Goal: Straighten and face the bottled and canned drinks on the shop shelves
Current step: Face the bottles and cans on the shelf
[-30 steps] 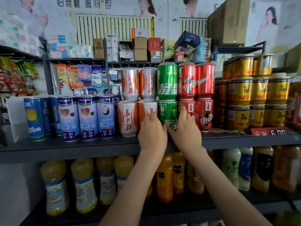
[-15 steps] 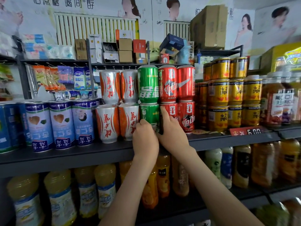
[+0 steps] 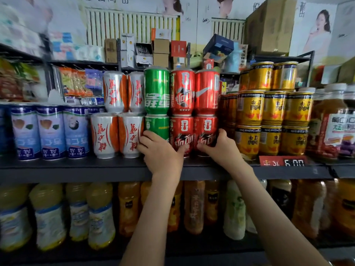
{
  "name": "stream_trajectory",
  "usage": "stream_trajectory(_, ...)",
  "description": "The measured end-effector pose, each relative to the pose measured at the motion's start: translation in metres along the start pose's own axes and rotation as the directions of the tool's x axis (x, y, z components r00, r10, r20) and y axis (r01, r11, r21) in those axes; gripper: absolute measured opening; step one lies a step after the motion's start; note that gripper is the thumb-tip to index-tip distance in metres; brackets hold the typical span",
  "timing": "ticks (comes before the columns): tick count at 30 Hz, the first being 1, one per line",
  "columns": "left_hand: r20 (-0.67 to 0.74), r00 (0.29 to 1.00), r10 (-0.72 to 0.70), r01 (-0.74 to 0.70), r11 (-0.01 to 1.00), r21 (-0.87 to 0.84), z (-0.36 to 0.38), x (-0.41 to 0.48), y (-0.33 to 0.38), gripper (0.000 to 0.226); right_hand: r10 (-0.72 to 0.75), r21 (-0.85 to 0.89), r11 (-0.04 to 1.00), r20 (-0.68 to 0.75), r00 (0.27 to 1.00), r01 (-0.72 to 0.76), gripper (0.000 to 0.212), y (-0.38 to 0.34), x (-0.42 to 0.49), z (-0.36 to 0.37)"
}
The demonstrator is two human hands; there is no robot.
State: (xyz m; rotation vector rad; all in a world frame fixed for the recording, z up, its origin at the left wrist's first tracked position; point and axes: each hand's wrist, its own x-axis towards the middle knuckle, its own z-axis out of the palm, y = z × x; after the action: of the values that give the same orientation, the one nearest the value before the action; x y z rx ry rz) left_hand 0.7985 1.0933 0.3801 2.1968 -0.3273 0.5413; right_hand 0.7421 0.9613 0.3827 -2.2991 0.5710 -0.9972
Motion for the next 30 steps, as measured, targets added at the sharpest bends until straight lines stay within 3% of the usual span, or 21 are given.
stream_trajectory(8,-0.07,0.996,-0.051,0.049,0.998,-0.027,0.008,0.001,0.006,0.117,-0.057,0.057,0.997,-0.016,0.998,0.058,0.065,0.01,0.009,0.008)
stream_trajectory(20,-0.118,0.993,-0.025,0.032,0.998,0.063,0.013,-0.007,0.007,0.116,-0.021,0.096,0.995,-0.033,0.999,0.024,0.069,0.009,0.001,0.004)
stream_trajectory(23,-0.279,0.949,0.147,-0.11,0.983,0.146,0.021,-0.025,0.011,0.099,-0.089,0.066,0.993,-0.106,0.99,0.096,0.065,0.009,-0.012,-0.004)
stream_trajectory(26,-0.383,0.86,0.336,-0.33,0.94,0.083,0.028,-0.043,0.032,0.064,-0.182,-0.01,0.983,-0.26,0.948,0.186,0.051,0.015,-0.024,-0.025)
stream_trajectory(28,-0.287,0.858,0.427,-0.458,0.887,-0.05,0.031,-0.051,0.049,0.038,-0.21,-0.047,0.977,-0.356,0.911,0.207,0.04,0.026,-0.028,-0.04)
stream_trajectory(30,-0.122,0.874,0.47,-0.486,0.846,-0.219,0.038,-0.055,0.064,0.028,-0.203,-0.072,0.979,-0.41,0.889,0.19,0.032,0.04,-0.029,-0.052)
